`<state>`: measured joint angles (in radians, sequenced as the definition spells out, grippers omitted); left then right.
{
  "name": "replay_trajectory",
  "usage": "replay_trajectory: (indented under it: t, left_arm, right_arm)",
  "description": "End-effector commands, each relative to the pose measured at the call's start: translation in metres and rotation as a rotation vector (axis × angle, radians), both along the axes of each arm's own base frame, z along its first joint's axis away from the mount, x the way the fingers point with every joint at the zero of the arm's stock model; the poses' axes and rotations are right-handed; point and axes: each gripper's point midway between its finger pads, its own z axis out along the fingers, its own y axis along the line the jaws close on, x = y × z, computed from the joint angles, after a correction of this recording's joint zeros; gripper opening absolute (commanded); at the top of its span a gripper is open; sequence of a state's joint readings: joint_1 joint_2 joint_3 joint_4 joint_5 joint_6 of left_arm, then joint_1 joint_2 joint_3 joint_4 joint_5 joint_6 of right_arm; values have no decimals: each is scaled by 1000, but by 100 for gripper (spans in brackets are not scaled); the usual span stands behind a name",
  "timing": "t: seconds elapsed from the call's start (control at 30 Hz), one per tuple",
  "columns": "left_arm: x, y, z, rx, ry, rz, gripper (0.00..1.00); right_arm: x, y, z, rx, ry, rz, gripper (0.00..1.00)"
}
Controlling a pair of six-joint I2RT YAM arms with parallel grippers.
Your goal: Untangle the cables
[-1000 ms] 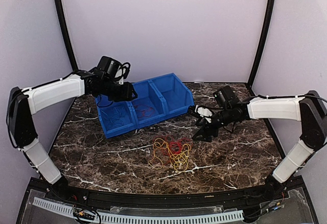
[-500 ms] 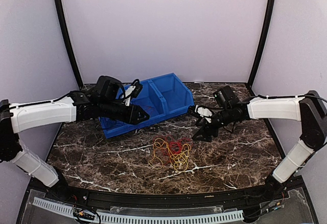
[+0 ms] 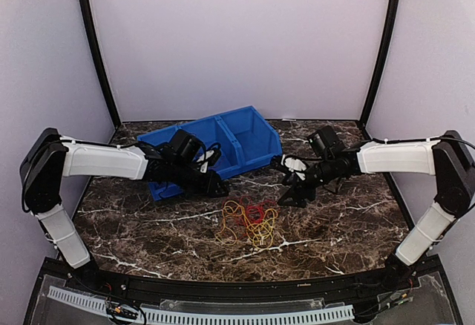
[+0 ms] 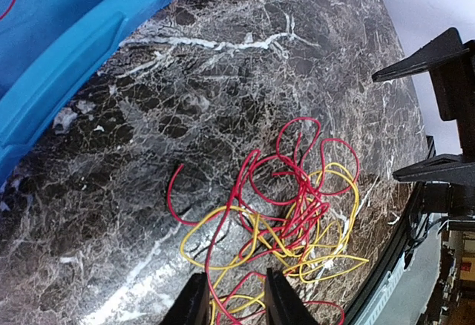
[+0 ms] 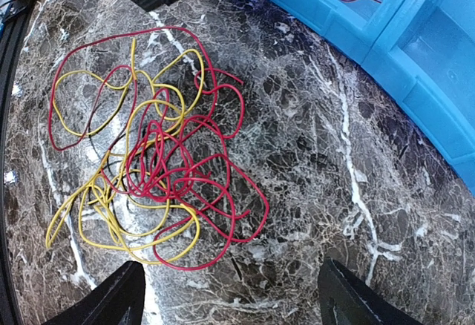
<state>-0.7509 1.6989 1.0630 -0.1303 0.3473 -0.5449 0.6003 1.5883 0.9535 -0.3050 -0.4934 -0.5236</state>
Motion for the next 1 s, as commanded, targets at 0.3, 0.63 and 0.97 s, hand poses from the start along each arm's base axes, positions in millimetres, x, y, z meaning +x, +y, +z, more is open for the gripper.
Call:
replay_trajectory:
  t: [0.3, 0.63, 0.97]
  left_arm:
    - [5, -22, -6, -10, 69, -35, 22]
    - [5, -24, -12, 21, 92, -62, 21]
    - [7, -21, -14, 49, 88, -51, 25]
  right_arm:
    - [1, 8, 1, -4, -12, 24, 82]
    - [1, 8, 0, -7, -12, 25, 82]
    - [1, 9, 0, -7, -13, 29, 82]
